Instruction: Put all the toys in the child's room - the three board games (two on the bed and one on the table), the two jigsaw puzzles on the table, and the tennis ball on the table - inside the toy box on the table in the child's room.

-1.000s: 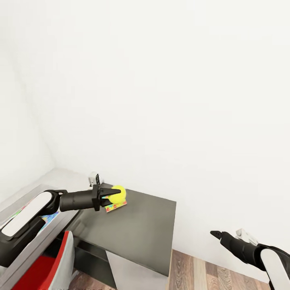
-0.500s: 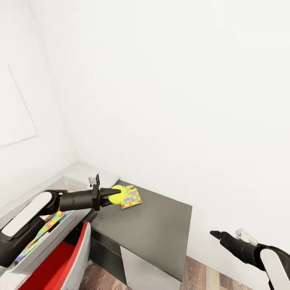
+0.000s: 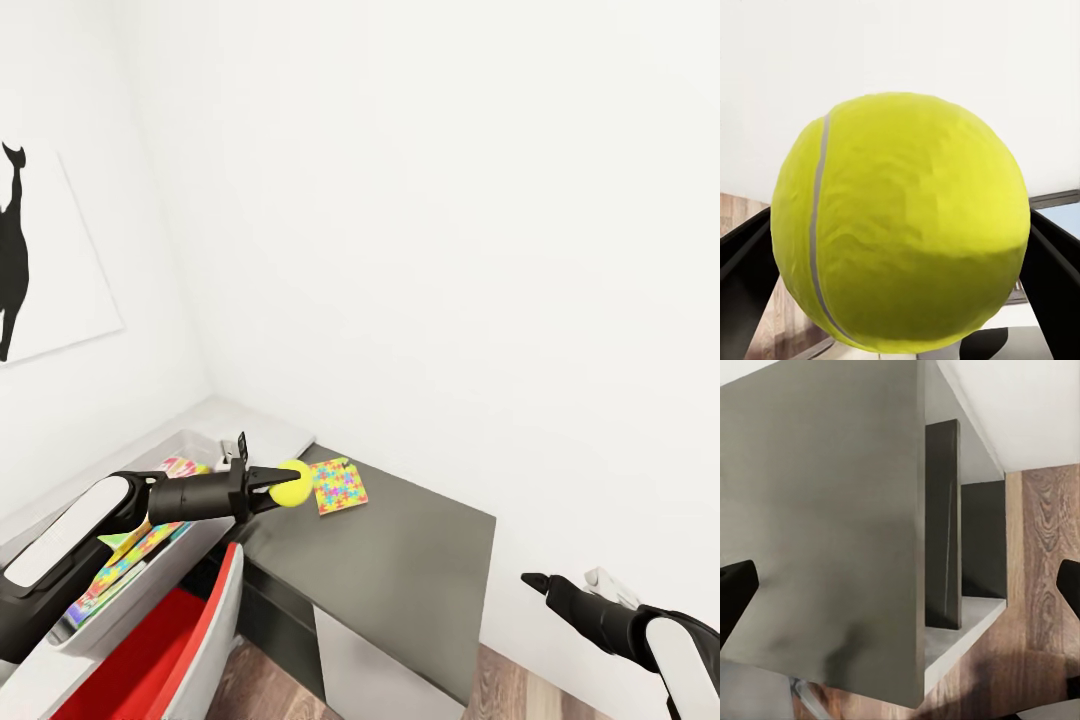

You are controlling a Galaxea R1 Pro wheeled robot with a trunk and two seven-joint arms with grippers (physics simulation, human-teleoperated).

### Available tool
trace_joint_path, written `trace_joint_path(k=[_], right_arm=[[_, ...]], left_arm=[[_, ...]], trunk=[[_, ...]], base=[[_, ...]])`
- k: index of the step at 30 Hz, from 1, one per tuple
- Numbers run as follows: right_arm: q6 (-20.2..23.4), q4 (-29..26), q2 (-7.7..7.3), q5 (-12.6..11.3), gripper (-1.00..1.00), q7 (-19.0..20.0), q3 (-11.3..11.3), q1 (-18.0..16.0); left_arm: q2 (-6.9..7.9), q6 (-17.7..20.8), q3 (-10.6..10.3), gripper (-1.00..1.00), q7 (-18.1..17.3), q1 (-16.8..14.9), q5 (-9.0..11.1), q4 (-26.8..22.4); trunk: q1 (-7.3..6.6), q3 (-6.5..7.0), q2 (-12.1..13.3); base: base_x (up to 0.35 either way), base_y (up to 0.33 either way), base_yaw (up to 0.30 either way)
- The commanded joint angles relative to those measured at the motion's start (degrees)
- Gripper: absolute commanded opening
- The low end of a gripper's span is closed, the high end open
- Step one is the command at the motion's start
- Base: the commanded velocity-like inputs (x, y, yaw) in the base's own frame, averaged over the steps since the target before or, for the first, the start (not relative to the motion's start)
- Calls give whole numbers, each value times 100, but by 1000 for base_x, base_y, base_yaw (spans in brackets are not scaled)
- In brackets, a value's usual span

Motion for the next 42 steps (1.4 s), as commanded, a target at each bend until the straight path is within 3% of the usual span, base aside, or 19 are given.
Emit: trace_joint_path(k=[1,42], right_arm=[[19,-6,-1,-60,100,-54,-3,-6],[22,-6,-1,-60,100,-61,6,-6]], left_arm=[[6,3,-11,-100,-41,-8,-26,2],[4,3,-11,-100,-38,-8,-32,2]], trunk=[[4,-13,-13],[4,-1,-13]], base=[[0,0,0],[0,0,273]])
